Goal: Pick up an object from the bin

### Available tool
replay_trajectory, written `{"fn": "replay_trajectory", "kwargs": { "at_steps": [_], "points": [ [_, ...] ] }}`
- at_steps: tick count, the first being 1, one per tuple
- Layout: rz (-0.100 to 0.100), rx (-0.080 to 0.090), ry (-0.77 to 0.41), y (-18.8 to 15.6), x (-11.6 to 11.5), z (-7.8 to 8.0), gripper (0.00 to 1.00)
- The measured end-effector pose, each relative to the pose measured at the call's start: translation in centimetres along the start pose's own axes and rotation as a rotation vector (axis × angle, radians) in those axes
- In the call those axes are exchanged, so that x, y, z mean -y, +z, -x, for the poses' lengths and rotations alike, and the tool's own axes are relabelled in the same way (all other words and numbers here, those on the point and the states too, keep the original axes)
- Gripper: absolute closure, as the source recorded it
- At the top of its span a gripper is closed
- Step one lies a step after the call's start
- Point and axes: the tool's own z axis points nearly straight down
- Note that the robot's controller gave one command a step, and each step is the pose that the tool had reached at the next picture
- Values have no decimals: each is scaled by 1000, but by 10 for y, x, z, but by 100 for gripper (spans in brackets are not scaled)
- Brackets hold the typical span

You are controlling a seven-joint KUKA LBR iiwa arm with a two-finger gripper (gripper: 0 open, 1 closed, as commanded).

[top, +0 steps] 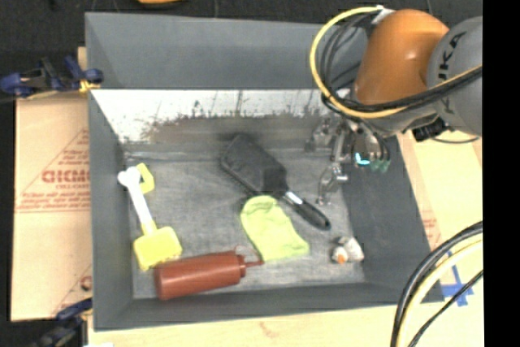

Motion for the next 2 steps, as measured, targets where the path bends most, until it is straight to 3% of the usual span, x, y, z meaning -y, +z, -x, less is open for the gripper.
{"fn": "replay_trajectory", "kwargs": {
  "at_steps": [1,2],
  "points": [
    [-1,8,-1,-5,0,2,0],
    [0,7,-60,105,-14,-26,100]
  ]
}}
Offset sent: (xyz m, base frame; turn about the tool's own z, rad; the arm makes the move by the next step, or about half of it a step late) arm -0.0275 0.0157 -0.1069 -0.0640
